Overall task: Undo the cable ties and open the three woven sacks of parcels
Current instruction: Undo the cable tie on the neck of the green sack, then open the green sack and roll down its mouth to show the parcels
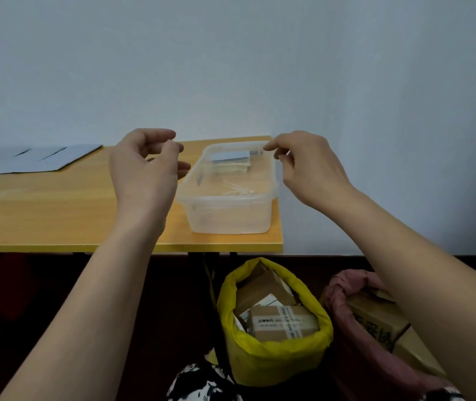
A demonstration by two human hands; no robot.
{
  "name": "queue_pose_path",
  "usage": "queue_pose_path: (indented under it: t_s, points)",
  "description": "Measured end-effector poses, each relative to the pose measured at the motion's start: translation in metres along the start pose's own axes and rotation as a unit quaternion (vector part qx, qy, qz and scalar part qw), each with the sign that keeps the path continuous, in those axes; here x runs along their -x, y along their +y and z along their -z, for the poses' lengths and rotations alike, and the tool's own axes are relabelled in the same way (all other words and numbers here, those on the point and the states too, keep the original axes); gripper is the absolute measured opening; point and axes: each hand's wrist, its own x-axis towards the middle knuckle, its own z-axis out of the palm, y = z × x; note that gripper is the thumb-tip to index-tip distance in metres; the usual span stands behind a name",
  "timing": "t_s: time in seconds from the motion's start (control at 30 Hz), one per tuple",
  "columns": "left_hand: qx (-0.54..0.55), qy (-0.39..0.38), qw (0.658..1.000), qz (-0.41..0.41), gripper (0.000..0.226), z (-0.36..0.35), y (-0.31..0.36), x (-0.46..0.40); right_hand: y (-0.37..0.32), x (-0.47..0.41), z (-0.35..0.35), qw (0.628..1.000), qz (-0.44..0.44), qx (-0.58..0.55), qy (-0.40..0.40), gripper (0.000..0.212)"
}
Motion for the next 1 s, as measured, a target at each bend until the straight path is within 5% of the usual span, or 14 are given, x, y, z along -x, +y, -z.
queue_pose_path:
  t_s: [0.3, 0.5, 0.77, 1.0]
  points:
    - [0.023, -0.080, 0.995, -0.052, 0.018, -0.070, 0.024, 0.053, 0.063, 0.055, 0.047, 0.998, -0.060, 0.014, 0.025, 0.030]
    - [0.003, -0.229, 0.973, 0.007, 0.016, -0.149, 0.001, 0.115, 0.134, 0.123, 0.080, 0.986, -0.153, 0.052, 0.027, 0.019]
    - [-0.032, -0.421, 0.891, 0.168, 0.009, -0.244, -0.054, 0.226, 0.218, 0.240, 0.103, 0.947, -0.307, 0.093, -0.002, 0.034]
    - [-0.088, -0.533, 0.795, 0.276, 0.011, -0.284, -0.109, 0.312, 0.259, 0.335, 0.101, 0.863, -0.485, 0.121, -0.069, 0.023]
